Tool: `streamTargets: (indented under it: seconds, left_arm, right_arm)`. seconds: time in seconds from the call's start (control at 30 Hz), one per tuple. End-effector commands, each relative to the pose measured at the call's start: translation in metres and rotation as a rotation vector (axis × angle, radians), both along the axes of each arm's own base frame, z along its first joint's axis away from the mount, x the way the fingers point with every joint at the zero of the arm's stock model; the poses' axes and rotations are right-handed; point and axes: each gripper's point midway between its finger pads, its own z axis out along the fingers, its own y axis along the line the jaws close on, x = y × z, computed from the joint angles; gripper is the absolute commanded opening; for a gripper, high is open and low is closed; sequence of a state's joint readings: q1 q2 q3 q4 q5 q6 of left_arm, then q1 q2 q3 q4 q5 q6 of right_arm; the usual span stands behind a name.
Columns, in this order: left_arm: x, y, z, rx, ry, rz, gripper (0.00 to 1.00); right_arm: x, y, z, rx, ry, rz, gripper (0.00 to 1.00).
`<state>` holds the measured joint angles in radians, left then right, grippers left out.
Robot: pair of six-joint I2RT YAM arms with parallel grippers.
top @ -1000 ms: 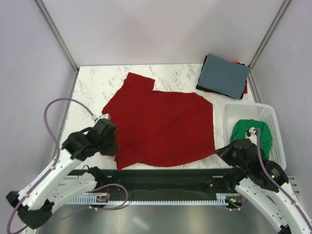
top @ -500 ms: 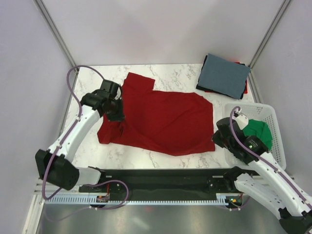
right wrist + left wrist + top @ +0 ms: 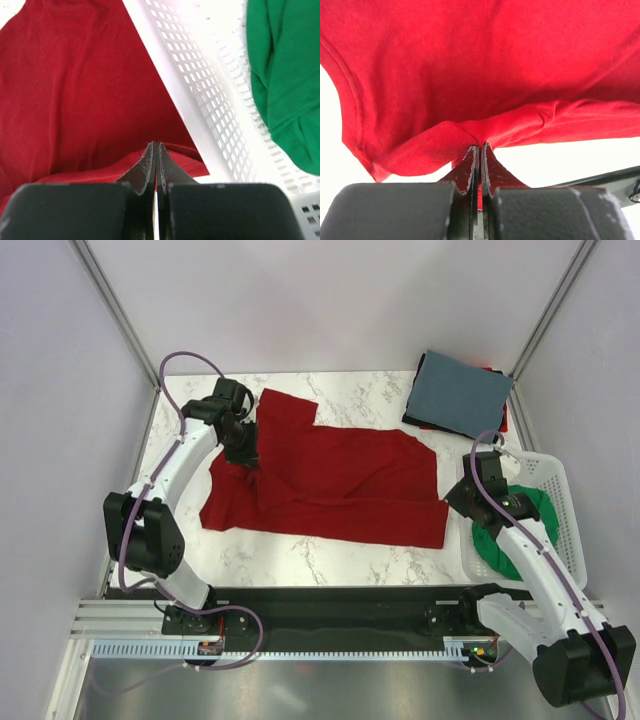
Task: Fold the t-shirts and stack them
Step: Fold the tshirt
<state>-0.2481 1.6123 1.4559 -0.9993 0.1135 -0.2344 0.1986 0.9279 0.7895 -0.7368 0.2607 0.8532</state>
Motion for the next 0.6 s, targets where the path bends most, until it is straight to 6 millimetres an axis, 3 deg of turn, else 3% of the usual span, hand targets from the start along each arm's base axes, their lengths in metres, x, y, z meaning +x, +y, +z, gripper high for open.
streamTargets:
  seconds: [0.0,0.13,0.17,0.23,0.27,0.3,0.33,0.37,0.4,0.43,0.47,0.53,0.57]
  left_arm:
    - [0.019,-0.002,0.008,0.006,-0.046,-0.079,0.03]
    - [0.038,0.001,-0.006,0.028,-0.019,-0.079,0.06]
    - [0.043,0.003,-0.022,0.044,0.024,-0.077,0.09]
    - [0.057,0.009,-0.029,0.071,0.034,-0.057,0.15]
    - [0.063,0.01,-0.034,0.07,0.045,-0.042,0.22]
    - [0.069,0.011,-0.05,0.077,0.091,-0.033,0.26]
    - [0.082,0.011,-0.041,0.075,0.065,-0.019,0.32]
    - [0.084,0.013,-0.046,0.088,0.093,0.0,0.47]
    - [0.089,0.014,-0.037,0.093,0.076,0.008,0.55]
    - [0.099,0.014,-0.022,0.097,0.028,0.023,0.64]
    - [0.101,0.016,-0.011,0.098,0.001,0.044,0.78]
    - [0.102,0.025,0.018,0.127,-0.076,0.081,0.86]
    - [0.1,0.029,0.025,0.138,-0.093,0.112,0.88]
  right_arm:
    - [0.014,0.01,-0.005,0.027,-0.022,0.067,0.0]
    - [0.02,0.015,-0.018,0.039,-0.003,0.082,0.0]
    - [0.02,0.015,-0.02,0.041,0.0,0.081,0.0]
    - [0.023,0.014,-0.027,0.034,0.015,0.076,0.0]
    - [0.025,0.014,-0.026,0.035,0.013,0.073,0.0]
    - [0.027,0.014,-0.029,0.034,0.024,0.072,0.0]
    - [0.031,0.013,-0.028,0.03,0.021,0.071,0.02]
    - [0.036,0.012,-0.025,0.022,0.024,0.065,0.05]
    - [0.04,0.011,-0.022,0.018,0.019,0.063,0.1]
    - [0.043,0.01,-0.02,0.018,0.017,0.063,0.32]
    - [0.049,0.008,-0.012,0.021,-0.001,0.056,0.56]
    - [0.052,0.007,-0.003,0.019,-0.009,0.057,0.98]
    - [0.055,0.009,0.01,0.026,-0.036,0.067,0.98]
